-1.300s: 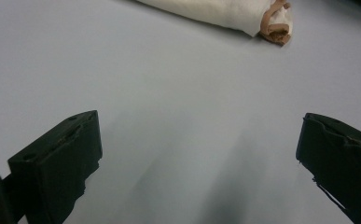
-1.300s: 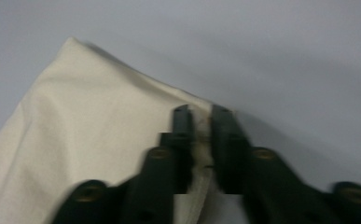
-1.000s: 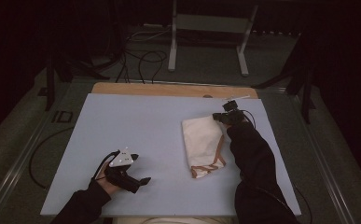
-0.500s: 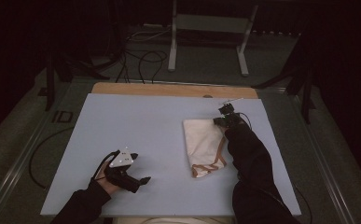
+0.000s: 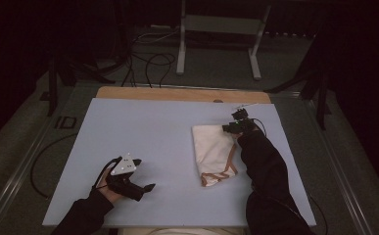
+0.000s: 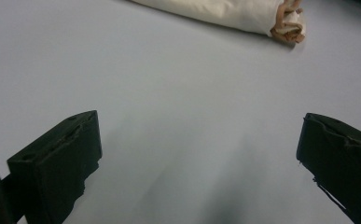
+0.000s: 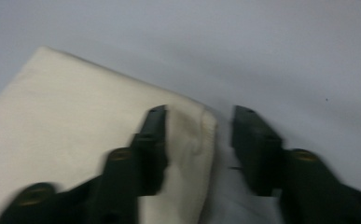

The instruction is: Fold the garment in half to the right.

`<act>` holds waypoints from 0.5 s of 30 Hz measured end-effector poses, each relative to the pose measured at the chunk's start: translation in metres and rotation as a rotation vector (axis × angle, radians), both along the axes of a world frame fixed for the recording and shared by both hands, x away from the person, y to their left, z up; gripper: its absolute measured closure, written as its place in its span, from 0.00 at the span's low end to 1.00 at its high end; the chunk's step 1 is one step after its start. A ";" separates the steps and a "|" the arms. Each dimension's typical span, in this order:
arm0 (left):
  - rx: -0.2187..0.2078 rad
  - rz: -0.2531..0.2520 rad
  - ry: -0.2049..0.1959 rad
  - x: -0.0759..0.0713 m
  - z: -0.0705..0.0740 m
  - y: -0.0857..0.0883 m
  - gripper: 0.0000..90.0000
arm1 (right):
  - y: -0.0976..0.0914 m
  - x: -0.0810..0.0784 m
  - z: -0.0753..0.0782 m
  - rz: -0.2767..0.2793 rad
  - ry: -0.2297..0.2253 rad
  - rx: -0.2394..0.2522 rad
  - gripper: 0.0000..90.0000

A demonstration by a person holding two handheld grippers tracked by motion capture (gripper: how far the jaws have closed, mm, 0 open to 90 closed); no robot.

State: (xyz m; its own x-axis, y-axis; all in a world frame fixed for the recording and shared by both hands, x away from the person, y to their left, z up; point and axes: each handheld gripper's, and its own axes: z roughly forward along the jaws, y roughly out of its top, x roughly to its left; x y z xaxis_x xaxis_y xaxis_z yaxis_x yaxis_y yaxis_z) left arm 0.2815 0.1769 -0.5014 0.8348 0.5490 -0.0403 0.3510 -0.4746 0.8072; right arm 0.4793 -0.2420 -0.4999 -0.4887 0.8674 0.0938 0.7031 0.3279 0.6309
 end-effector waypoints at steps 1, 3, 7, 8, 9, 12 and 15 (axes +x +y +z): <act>-0.003 0.000 0.001 0.000 0.000 0.001 0.00 | 0.001 -0.001 0.002 0.011 -0.002 -0.001 0.47; -0.012 0.001 0.006 0.001 0.001 0.004 0.00 | 0.003 -0.002 0.005 0.028 -0.005 0.004 0.36; -0.011 0.008 0.003 0.001 0.002 0.008 0.00 | 0.006 -0.006 0.012 0.060 -0.008 0.067 0.20; -0.012 0.008 0.001 0.001 0.002 0.009 0.00 | 0.007 -0.007 0.014 0.078 -0.010 0.080 0.17; -0.012 0.006 0.000 0.001 0.002 0.010 0.00 | 0.009 -0.007 0.015 0.082 -0.015 0.089 0.17; -0.016 -0.003 0.006 0.002 0.003 0.015 0.00 | 0.016 -0.010 0.019 0.114 -0.022 0.093 0.15; -0.013 0.000 0.010 0.002 0.002 0.020 0.00 | 0.023 -0.012 0.022 0.158 -0.021 0.103 0.15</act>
